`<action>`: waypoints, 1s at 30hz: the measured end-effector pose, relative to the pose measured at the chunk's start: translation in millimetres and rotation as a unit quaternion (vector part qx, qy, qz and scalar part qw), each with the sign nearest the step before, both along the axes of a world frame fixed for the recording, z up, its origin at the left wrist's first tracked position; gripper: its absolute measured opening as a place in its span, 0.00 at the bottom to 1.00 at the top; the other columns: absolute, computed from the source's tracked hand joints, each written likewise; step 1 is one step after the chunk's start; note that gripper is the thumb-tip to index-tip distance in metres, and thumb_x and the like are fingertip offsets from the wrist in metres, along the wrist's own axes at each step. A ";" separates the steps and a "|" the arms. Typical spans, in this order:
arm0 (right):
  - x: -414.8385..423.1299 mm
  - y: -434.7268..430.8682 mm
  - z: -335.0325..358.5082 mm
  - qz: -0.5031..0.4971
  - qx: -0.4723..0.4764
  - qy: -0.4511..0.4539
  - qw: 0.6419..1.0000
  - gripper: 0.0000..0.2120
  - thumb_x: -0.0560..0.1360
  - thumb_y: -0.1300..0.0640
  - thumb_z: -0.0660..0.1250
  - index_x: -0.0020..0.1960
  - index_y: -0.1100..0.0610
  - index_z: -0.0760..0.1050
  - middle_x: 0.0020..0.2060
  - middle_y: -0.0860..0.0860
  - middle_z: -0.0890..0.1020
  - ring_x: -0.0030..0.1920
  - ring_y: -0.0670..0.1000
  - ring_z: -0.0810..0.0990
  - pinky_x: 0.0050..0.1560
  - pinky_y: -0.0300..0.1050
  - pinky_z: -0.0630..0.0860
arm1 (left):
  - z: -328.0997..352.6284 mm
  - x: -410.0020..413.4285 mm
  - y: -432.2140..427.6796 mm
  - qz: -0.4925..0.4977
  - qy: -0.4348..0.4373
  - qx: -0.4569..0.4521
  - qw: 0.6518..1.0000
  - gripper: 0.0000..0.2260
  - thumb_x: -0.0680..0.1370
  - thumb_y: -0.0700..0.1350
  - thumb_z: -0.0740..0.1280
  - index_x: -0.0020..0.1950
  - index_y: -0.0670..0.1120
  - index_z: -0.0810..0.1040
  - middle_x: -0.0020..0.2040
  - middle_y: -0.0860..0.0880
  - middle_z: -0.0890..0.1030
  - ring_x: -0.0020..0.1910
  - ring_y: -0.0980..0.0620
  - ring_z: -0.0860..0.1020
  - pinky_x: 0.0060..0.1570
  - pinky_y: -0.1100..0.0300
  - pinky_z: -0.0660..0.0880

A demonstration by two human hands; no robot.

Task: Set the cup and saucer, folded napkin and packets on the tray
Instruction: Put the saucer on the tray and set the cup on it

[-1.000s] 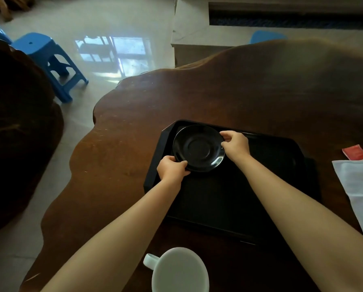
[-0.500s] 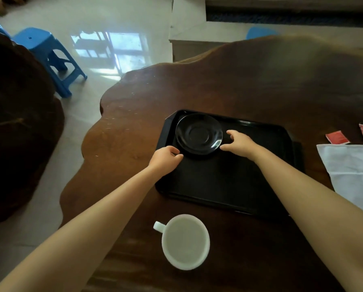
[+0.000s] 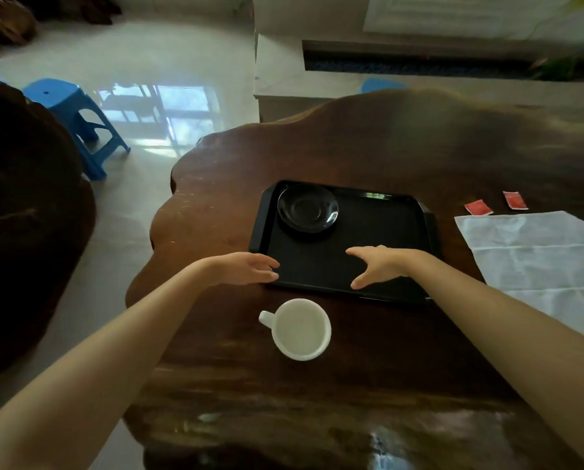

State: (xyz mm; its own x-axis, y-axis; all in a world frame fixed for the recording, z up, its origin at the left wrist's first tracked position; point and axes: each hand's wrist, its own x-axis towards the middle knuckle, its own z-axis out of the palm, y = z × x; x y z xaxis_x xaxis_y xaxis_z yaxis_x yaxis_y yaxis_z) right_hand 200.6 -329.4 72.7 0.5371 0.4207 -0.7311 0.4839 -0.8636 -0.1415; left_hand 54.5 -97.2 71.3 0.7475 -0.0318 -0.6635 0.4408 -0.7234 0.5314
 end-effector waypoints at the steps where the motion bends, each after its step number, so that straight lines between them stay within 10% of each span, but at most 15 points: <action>1: -10.6 -4.4 -1.0 -0.001 0.000 0.005 1.000 0.42 0.71 0.46 0.69 0.76 0.47 0.48 0.76 0.51 0.54 0.75 0.57 0.53 0.72 0.59 0.58 | -0.1 -8.5 0.0 -0.007 0.009 0.000 1.000 0.22 0.79 0.54 0.60 0.72 0.54 0.63 0.71 0.52 0.70 0.69 0.50 0.68 0.69 0.54 0.65; 9: -96.3 -32.5 -25.1 -0.013 0.021 0.037 0.999 0.44 0.70 0.49 0.71 0.76 0.49 0.46 0.76 0.51 0.55 0.75 0.55 0.52 0.71 0.55 0.59 | -29.8 -64.1 -2.4 -0.138 0.037 0.125 0.982 0.36 0.74 0.56 0.67 0.76 0.54 0.52 0.75 0.50 0.61 0.73 0.48 0.62 0.70 0.51 0.62; 19: -149.7 -40.4 -80.7 -0.062 0.096 -0.038 0.993 0.51 0.67 0.44 0.73 0.76 0.52 0.43 0.76 0.52 0.51 0.75 0.55 0.48 0.73 0.55 0.54 | -86.4 -91.6 -36.0 -0.073 -0.066 0.204 0.974 0.42 0.72 0.56 0.69 0.77 0.49 0.46 0.78 0.46 0.51 0.76 0.46 0.51 0.73 0.47 0.55; 25: -160.7 -32.2 -104.3 -0.129 0.230 -0.059 0.963 0.53 0.64 0.42 0.74 0.76 0.53 0.45 0.76 0.51 0.53 0.76 0.53 0.48 0.74 0.53 0.50 | -96.0 -89.5 -57.5 0.102 -0.191 0.128 0.968 0.31 0.76 0.48 0.67 0.75 0.44 0.58 0.71 0.44 0.68 0.70 0.45 0.65 0.65 0.52 0.66; 30: -162.0 -24.9 -109.4 -0.206 0.348 -0.032 0.914 0.47 0.63 0.49 0.78 0.74 0.54 0.55 0.72 0.51 0.62 0.72 0.52 0.56 0.71 0.50 0.58 | -95.3 -81.3 -60.2 0.196 -0.265 0.112 0.937 0.08 0.78 0.44 0.63 0.54 0.45 0.79 0.45 0.45 0.82 0.47 0.44 0.78 0.43 0.51 0.73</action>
